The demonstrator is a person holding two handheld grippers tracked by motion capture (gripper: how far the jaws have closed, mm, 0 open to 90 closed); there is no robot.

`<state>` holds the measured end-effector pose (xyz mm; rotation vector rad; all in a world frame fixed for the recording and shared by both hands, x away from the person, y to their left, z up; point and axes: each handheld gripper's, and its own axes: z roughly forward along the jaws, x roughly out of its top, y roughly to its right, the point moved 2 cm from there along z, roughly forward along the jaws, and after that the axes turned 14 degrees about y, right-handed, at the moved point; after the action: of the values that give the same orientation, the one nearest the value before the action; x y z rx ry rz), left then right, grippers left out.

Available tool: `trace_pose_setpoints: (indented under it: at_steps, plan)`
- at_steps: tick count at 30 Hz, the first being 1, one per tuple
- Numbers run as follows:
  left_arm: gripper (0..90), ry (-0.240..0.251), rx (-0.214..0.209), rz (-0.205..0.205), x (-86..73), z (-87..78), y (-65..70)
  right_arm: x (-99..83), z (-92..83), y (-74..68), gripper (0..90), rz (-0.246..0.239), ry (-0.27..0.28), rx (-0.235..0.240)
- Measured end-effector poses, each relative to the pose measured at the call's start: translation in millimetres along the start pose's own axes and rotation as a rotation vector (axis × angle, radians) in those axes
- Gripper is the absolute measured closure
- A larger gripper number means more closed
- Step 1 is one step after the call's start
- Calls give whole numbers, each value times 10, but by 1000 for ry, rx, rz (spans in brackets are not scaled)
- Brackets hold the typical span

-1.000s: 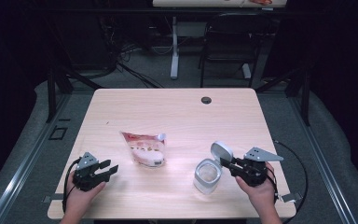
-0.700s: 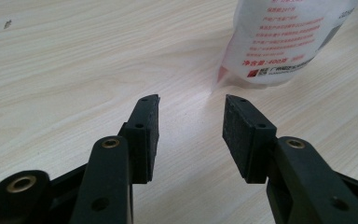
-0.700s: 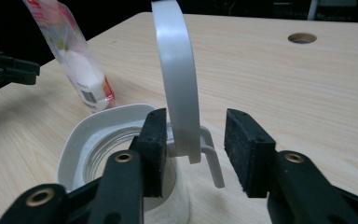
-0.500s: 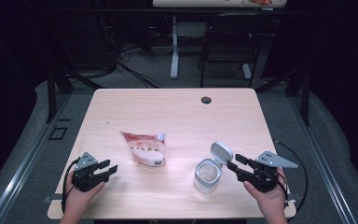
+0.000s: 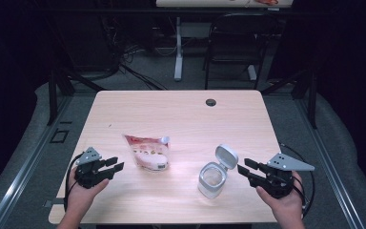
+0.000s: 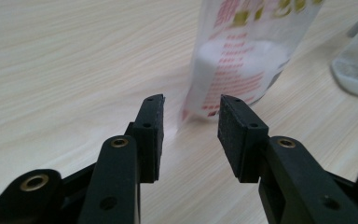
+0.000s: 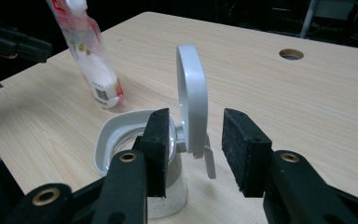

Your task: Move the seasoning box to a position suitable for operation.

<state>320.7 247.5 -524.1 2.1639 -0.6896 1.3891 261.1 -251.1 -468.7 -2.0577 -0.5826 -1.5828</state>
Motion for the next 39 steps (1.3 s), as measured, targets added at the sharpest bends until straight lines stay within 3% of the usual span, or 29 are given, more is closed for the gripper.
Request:
trace_pose_setpoints:
  at_steps: [11, 15, 22, 32, 39]
  plan:
    - [557, 48, -43, 6, 366, 71, 56, 211, 89, -99, 677, -51, 3, 17]
    - [505, 61, -65, -3, 469, 102, 40, 232, 105, -119, 676, -50, 10, 23]
    - [491, 92, -79, 24, 601, 193, 41, 190, 98, -107, 670, -37, 16, 23]
    - [494, 110, -88, 37, 631, 186, 27, 107, 96, -11, 663, -6, 24, 0]
    - [516, 118, -98, 40, 644, 198, 32, 99, 132, -42, 647, -5, 34, 5]
